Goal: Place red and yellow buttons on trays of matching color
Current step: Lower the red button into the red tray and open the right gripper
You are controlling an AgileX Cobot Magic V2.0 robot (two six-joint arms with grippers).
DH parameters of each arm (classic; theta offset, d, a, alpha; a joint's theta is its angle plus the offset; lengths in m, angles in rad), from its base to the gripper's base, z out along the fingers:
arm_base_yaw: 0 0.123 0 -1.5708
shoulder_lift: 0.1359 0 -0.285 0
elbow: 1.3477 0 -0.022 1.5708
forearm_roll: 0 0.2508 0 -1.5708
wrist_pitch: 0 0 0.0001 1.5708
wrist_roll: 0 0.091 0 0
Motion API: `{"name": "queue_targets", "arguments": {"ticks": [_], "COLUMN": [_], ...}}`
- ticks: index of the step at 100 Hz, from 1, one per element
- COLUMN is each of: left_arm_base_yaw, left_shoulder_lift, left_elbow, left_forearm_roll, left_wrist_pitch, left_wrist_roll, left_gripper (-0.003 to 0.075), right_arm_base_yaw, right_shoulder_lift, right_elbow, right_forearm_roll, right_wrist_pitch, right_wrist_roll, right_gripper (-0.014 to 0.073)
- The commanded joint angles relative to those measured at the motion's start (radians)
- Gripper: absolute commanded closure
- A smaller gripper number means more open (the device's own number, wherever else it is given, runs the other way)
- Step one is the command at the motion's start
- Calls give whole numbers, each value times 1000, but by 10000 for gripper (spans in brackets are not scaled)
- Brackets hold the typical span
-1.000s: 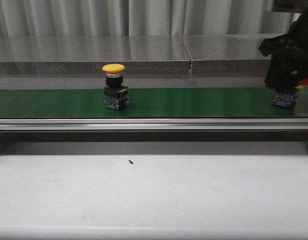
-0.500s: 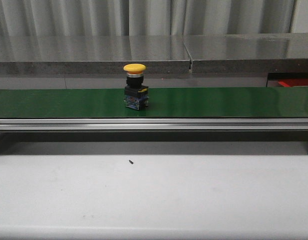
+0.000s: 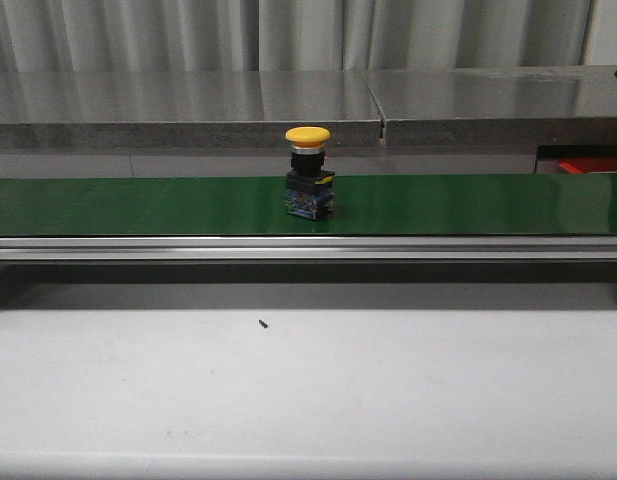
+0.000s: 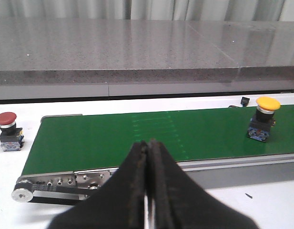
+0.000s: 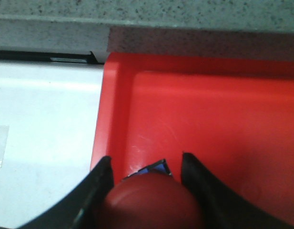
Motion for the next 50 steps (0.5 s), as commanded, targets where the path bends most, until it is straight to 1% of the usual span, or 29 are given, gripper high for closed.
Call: {"name": "queue_targets", "arguments": {"ticks": [1, 43, 50], "left_arm_base_yaw": [-9, -9, -9], "left_shoulder_lift": [8, 8, 8], "left_elbow": [-26, -26, -26], "left_forearm_roll": [-23, -23, -23], "left_wrist_pitch": [-70, -70, -70], "left_wrist_roll": [3, 3, 3], "left_gripper": [739, 739, 739], "right_arm_base_yaw": [-5, -5, -5], "right_shoulder_lift": [-34, 53, 53], "right_elbow": [-67, -78, -78], "right_forearm_roll": [18, 7, 7], "right_wrist_pitch": [-37, -53, -52], "right_wrist_roll": [-12, -12, -12], "right_gripper": [470, 468, 434]}}
